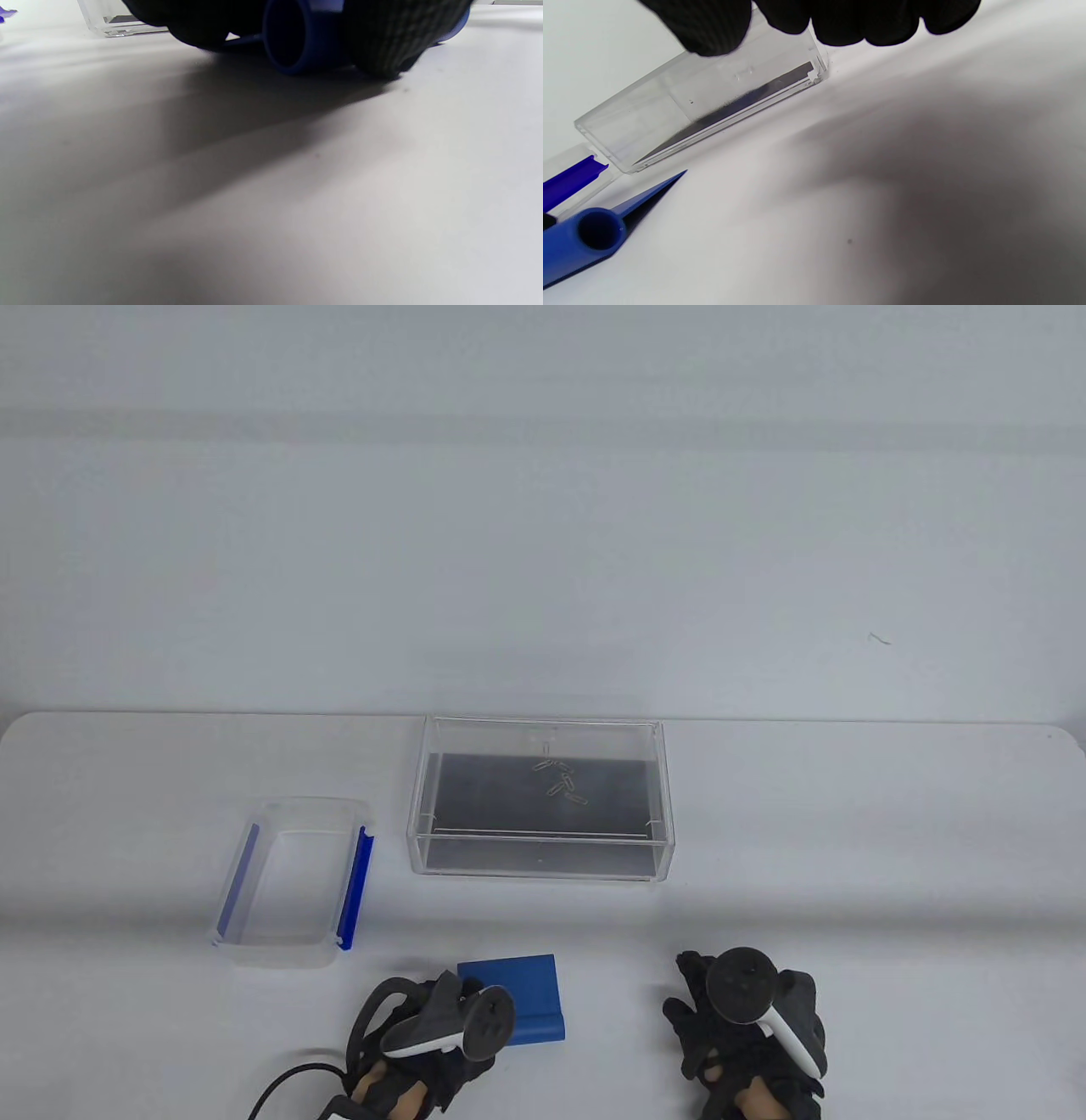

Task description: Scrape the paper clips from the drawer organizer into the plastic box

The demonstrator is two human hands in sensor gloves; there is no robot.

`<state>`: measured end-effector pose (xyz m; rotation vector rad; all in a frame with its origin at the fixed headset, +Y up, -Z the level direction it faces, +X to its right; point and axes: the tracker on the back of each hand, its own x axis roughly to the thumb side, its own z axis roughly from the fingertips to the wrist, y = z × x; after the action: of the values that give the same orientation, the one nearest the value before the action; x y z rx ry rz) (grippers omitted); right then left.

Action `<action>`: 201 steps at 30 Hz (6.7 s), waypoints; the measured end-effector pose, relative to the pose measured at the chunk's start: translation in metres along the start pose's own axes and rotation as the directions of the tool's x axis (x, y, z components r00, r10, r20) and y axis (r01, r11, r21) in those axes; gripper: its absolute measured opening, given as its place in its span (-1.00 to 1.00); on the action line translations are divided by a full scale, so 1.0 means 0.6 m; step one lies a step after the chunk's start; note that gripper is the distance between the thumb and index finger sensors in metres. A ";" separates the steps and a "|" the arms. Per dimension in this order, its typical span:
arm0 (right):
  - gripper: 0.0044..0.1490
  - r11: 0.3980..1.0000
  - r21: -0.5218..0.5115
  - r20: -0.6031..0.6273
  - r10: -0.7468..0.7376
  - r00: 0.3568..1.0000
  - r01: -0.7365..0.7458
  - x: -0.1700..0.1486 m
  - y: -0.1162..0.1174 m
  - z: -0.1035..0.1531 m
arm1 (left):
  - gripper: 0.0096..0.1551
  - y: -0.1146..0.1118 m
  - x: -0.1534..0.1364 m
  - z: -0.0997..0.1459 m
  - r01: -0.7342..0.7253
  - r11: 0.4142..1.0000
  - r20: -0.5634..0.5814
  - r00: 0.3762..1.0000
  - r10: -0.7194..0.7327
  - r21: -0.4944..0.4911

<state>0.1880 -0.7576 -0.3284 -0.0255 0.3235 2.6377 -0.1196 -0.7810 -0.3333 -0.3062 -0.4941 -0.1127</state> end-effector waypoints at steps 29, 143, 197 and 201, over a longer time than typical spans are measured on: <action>-0.05 0.974 -0.048 0.363 0.222 0.905 -0.220 0.148 0.040 0.050 | -0.25 0.095 0.050 0.066 -0.150 0.916 0.232 0.971 0.064 0.372; -0.20 0.946 -0.322 -0.022 0.022 0.999 -0.028 0.266 -0.122 -0.334 | -0.27 0.057 -0.164 0.099 -0.557 0.666 -0.057 0.745 0.665 0.497; -0.21 0.832 -0.492 0.017 -0.287 0.958 0.258 0.064 -0.119 -0.007 | -0.26 0.034 -0.149 0.074 -0.595 0.693 -0.066 0.738 0.672 0.408; -0.22 0.833 -0.510 -0.036 -0.267 0.963 0.213 0.030 -0.097 0.016 | -0.27 0.031 -0.148 0.071 -0.599 0.691 -0.065 0.735 0.675 0.404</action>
<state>0.1994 -0.6970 -0.3337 -0.3561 -0.3279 2.3963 -0.2134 -0.7469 -0.3452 -0.0885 -0.1620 0.6331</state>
